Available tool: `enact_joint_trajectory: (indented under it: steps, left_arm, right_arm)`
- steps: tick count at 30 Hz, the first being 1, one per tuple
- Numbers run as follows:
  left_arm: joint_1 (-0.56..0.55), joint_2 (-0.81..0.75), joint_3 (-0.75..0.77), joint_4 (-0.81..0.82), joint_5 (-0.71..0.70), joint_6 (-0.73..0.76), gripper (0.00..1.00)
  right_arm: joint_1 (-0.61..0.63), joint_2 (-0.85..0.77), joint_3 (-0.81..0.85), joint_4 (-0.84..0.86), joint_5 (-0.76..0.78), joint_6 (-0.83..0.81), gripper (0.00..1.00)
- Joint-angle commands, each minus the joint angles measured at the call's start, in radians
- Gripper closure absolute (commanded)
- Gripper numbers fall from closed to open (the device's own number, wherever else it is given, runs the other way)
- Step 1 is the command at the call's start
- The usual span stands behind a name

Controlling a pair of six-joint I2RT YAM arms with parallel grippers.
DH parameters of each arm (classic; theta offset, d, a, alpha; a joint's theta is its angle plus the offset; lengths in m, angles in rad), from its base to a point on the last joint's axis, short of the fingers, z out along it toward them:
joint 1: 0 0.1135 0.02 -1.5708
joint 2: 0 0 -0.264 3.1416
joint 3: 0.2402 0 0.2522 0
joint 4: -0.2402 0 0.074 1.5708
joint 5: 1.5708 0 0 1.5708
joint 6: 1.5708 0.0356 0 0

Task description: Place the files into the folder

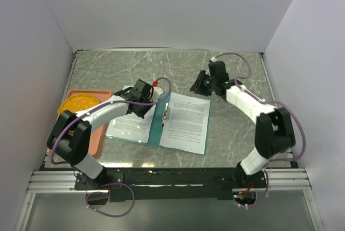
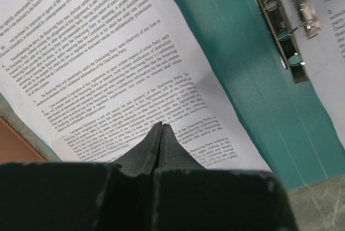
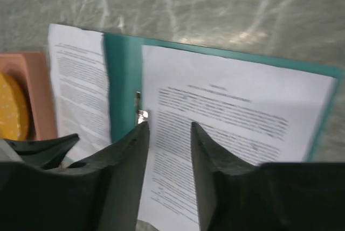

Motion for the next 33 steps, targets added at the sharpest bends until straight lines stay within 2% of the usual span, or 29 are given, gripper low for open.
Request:
enact_joint_trajectory:
  steps: [1, 3, 5, 11, 33]
  left_arm:
    - [0.012, 0.044, -0.007, 0.034, -0.049, -0.017, 0.99]
    - [0.018, 0.061, -0.005, 0.030, -0.037, -0.024, 0.99]
    - [0.019, 0.063, -0.019, 0.040, -0.034, -0.026, 0.99]
    - [0.021, 0.080, -0.024, 0.032, -0.032, -0.026, 0.99]
    - [0.027, 0.046, -0.085, 0.058, -0.045, -0.003, 0.99]
  right_arm:
    - [0.066, 0.154, 0.102, 0.134, -0.138, 0.046, 0.69]
    - [0.087, 0.226, 0.140, 0.173, -0.161, 0.054, 0.73]
    - [0.101, 0.290, 0.161, 0.212, -0.198, 0.063, 0.71]
    - [0.136, 0.406, 0.240, 0.237, -0.230, 0.069, 0.52]
    - [0.167, 0.556, 0.306, 0.230, -0.244, 0.091, 0.52]
